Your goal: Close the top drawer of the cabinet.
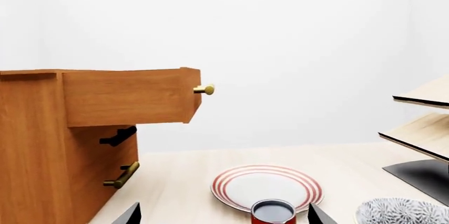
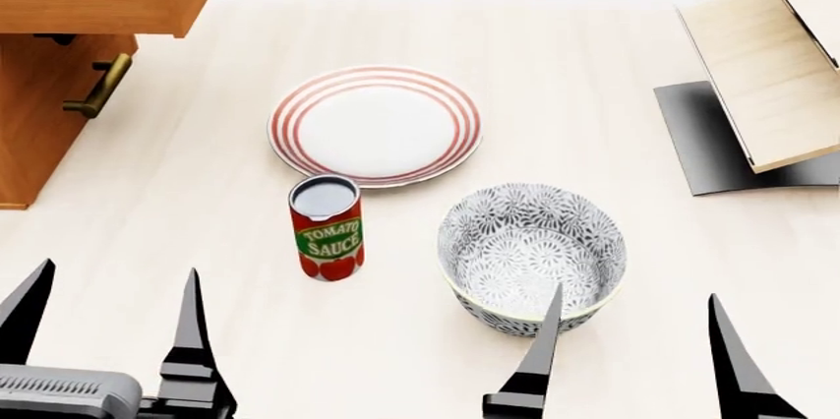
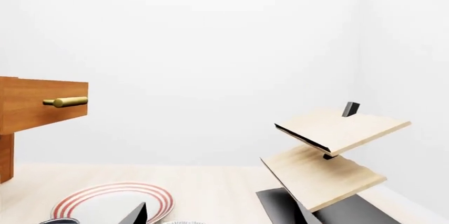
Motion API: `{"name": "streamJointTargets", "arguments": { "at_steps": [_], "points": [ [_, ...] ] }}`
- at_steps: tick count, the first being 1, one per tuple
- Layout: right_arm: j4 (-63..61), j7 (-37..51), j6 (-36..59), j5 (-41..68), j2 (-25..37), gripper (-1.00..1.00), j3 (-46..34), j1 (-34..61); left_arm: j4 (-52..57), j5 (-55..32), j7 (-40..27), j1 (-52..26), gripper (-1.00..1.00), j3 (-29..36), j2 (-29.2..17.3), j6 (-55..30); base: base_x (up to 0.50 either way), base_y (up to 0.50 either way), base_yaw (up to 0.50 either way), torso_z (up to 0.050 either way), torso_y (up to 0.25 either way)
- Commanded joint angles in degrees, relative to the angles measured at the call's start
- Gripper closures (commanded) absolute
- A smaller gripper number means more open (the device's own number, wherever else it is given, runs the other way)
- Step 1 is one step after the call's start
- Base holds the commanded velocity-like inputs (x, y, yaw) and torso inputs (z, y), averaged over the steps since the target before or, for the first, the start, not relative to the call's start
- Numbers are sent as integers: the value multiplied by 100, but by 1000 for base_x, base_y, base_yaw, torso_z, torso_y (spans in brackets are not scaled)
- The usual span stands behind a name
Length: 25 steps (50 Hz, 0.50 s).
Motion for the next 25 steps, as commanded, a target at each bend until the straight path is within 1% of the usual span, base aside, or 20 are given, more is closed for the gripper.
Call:
{"name": "streamJointTargets", "arguments": {
  "at_steps": [1, 9, 20, 25],
  "points": [
    [-238, 62, -76, -54, 117, -100, -171, -104, -28, 248, -251, -88, -100, 294, -85, 146, 500, 0, 0, 0, 0],
    [16, 89, -251, -84, 169, -100, -265, -57, -101, 302, -340, -135, -100, 418, -151, 220, 500, 0, 0, 0, 0],
    [106, 134, -168, -23, 202, -100, -316, 28, -326, 356, -322, -316, -100, 685, -234, 189, 500, 0, 0, 0, 0],
    [114, 162, -146, -38, 231, -100, -349, 39, -301, 403, -272, -279, -100, 837, -328, 221, 500, 0, 0, 0, 0]
  ]
}}
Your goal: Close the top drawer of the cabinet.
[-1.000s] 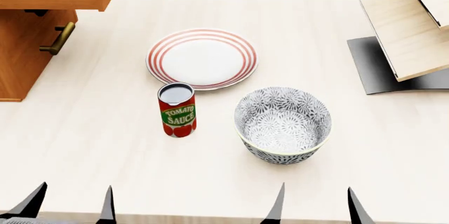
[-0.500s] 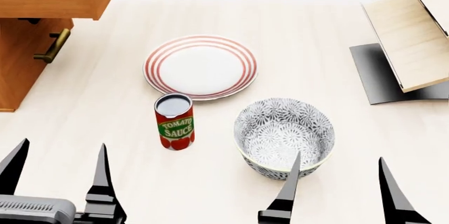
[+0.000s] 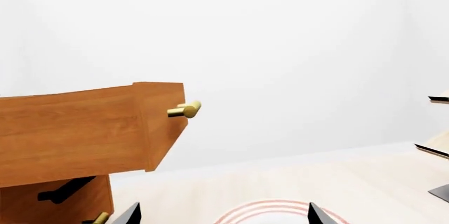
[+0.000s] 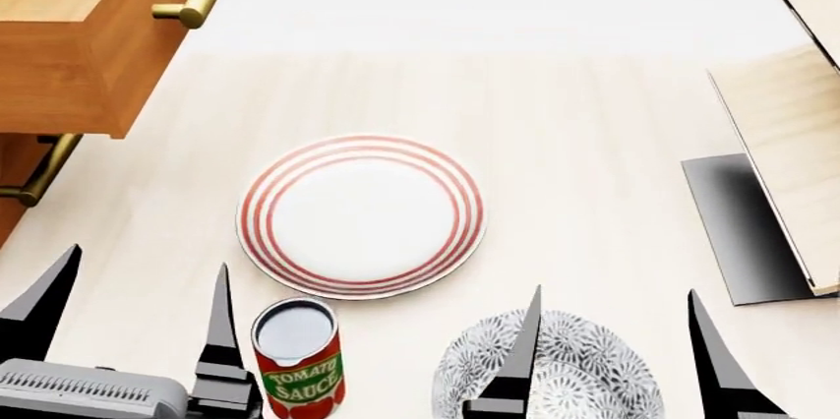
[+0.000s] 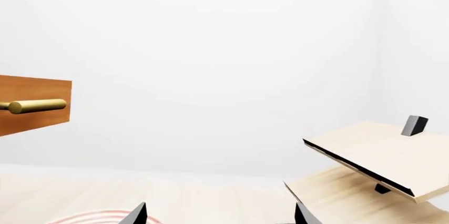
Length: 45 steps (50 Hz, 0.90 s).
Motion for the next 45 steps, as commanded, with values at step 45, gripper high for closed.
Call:
{"name": "streamJointTargets", "arguments": {
  "at_steps": [45],
  "points": [
    [453, 181, -537, 61, 271, -100, -286, -98, -784, -194, -243, -1589, -100, -145, -87, -507, 267, 0, 0, 0, 0]
  ]
}}
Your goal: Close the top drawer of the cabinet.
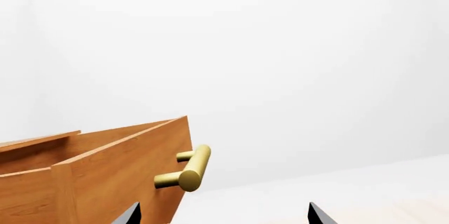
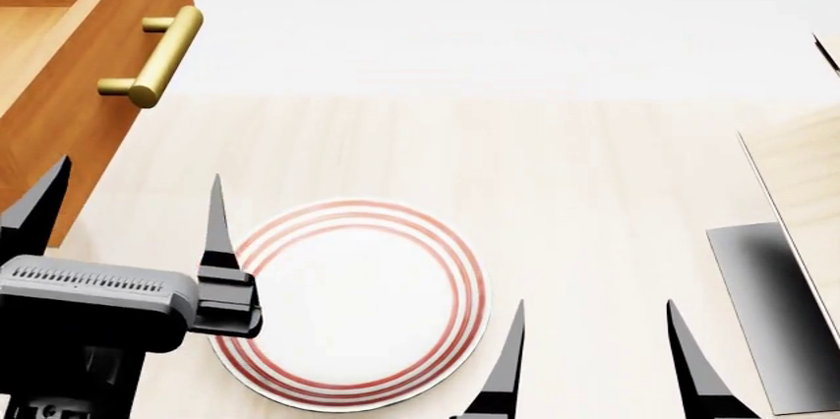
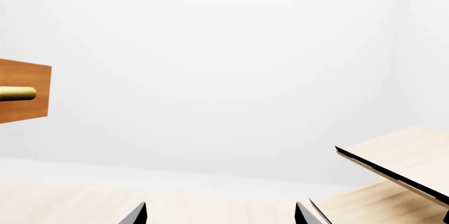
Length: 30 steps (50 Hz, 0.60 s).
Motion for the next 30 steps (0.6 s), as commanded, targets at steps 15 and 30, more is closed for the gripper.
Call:
{"name": "streamJointTargets", "arguments": {
  "at_steps": [15, 30],
  "points": [
    [99, 63, -120, 88, 91, -100, -69, -8, -813, -499, -114, -672, -100, -590, -92, -22, 0, 0, 0, 0, 0],
    [84, 95, -160, 159, 149, -100, -78, -38, -1089, -647, -246, -933, -100, -894, -218, -40, 0, 0, 0, 0, 0]
  ]
}}
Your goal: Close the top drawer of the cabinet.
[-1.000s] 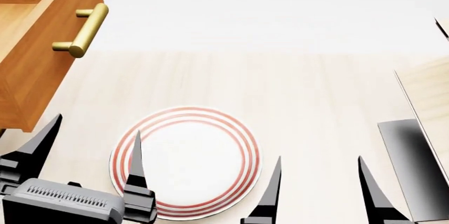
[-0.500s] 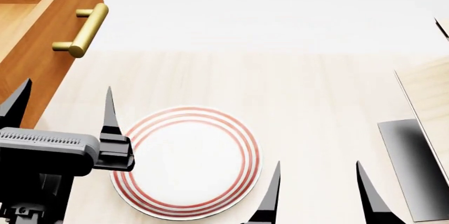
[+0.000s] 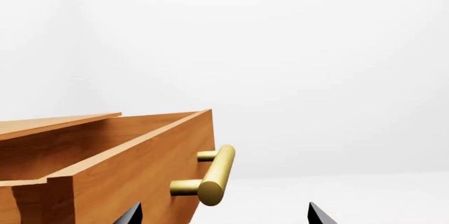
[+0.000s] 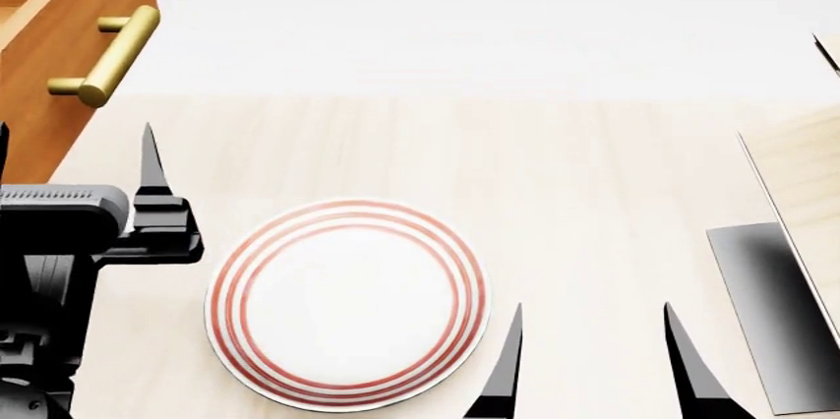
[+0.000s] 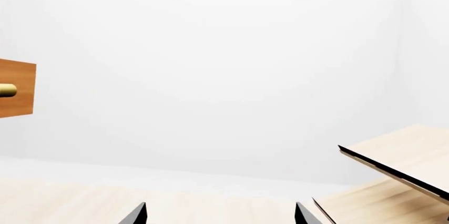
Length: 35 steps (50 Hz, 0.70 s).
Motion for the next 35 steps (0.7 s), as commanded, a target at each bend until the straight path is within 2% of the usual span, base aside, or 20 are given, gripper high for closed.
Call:
{"name": "streamJointTargets", "arguments": {
  "at_steps": [1, 9, 10, 35],
  "points": [
    [16, 27, -44, 49, 41, -100, -13, -21, -280, -101, -135, -211, -100, -252, -112, 26, 0, 0, 0, 0, 0],
    [105, 43, -70, 143, 76, -100, -4, 21, -765, -175, -249, -442, -100, -509, -182, 135, 0, 0, 0, 0, 0],
    [113, 30, -129, 106, 74, -100, -83, -8, -1060, -397, -424, -733, -100, -989, -202, -61, 0, 0, 0, 0, 0],
    [5, 155, -288, 148, 219, -100, -220, -156, -1397, -456, -537, -918, -100, -1109, -339, 35, 0, 0, 0, 0, 0]
  ]
}}
